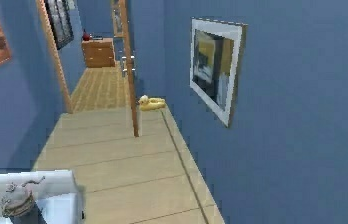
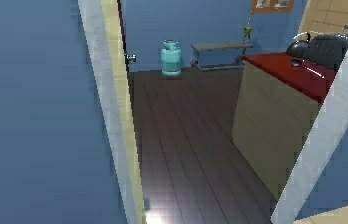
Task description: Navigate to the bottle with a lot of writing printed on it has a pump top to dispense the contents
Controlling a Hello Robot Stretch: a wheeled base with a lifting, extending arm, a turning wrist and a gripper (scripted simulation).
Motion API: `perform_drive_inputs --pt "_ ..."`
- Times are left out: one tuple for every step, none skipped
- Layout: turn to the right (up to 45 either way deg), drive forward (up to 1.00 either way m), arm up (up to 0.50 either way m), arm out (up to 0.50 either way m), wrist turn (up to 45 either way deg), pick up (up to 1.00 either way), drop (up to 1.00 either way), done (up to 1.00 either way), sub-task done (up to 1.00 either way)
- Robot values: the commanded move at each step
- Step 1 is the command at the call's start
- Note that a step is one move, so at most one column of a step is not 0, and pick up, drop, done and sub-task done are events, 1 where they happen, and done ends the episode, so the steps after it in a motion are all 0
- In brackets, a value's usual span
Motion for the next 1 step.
perform_drive_inputs --pt "-6.0 0.0 0.0 0.0 0.0 0.0 0.0 0.0 0.0"
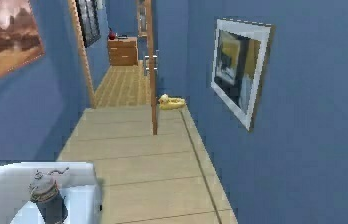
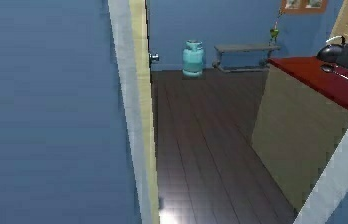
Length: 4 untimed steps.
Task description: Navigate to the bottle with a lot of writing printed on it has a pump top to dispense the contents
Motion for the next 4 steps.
perform_drive_inputs --pt "0.0 0.5 0.0 0.0 0.0 0.0 0.0 0.0 0.0" --pt "-6.0 0.0 0.0 0.0 0.0 0.0 0.0 0.0 0.0" --pt "0.0 0.75 0.0 0.0 0.0 0.0 0.0 0.0 0.0" --pt "-39.0 0.0 0.0 0.0 0.0 0.0 0.0 0.0 0.0"
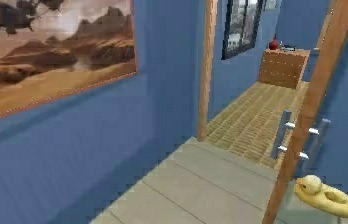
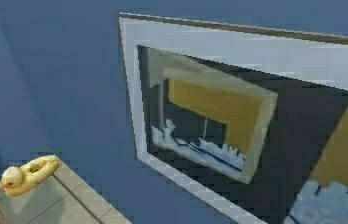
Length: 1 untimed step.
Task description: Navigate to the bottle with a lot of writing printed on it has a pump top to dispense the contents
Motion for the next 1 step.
perform_drive_inputs --pt "0.0 1.0 0.0 0.0 0.0 0.0 0.0 0.0 0.0"
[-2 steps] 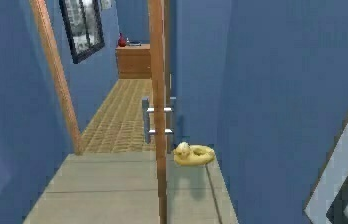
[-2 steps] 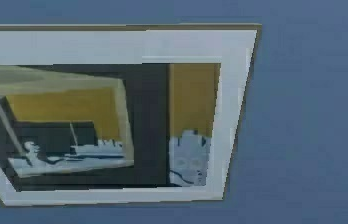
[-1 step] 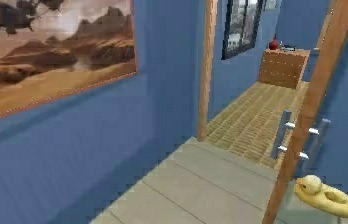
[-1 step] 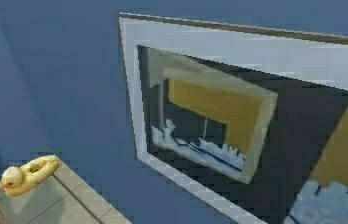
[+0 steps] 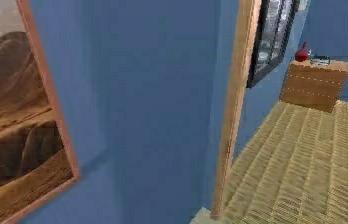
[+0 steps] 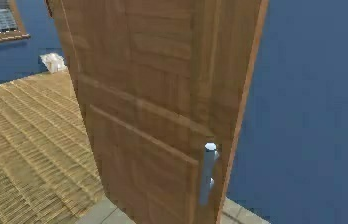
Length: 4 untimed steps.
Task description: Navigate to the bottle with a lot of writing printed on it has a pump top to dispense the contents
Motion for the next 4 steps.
perform_drive_inputs --pt "36.0 0.0 0.0 0.0 0.0 0.0 0.0 0.0 0.0" --pt "0.0 1.0 0.0 0.0 0.0 0.0 0.0 0.0 0.0" --pt "-3.0 0.0 0.0 0.0 0.0 0.0 0.0 0.0 0.0" --pt "0.0 0.15 0.0 0.0 0.0 0.0 0.0 0.0 0.0"
